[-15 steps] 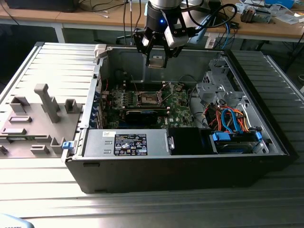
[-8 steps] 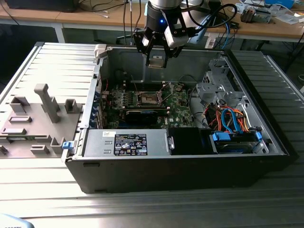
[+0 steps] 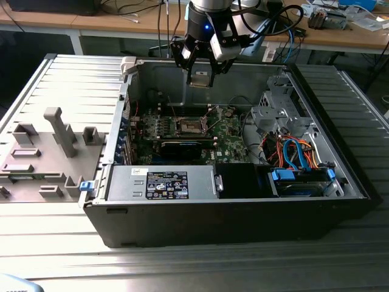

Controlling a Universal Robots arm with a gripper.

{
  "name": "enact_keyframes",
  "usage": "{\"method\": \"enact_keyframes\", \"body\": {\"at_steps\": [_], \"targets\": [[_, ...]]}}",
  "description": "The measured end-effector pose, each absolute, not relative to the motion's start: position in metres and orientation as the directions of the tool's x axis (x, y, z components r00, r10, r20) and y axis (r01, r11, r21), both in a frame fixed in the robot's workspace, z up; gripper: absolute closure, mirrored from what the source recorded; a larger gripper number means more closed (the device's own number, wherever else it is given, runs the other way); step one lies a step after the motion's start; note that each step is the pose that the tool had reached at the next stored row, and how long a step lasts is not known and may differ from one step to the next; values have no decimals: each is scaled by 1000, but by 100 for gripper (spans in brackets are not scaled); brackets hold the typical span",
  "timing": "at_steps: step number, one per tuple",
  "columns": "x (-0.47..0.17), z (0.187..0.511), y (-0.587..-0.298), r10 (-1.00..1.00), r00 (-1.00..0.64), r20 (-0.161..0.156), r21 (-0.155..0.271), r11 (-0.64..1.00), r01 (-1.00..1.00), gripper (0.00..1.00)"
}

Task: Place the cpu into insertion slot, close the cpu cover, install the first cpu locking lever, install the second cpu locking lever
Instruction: 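Place the cpu into insertion slot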

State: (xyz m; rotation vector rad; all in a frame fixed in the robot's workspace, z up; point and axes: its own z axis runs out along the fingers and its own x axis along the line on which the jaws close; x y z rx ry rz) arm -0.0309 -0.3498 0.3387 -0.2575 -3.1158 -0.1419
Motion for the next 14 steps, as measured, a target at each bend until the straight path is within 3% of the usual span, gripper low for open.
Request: {"method": "enact_keyframes", "body": {"at_steps": [14], "targets": [[-31, 339, -350, 170, -985, 19, 89, 981, 171, 45]]}}
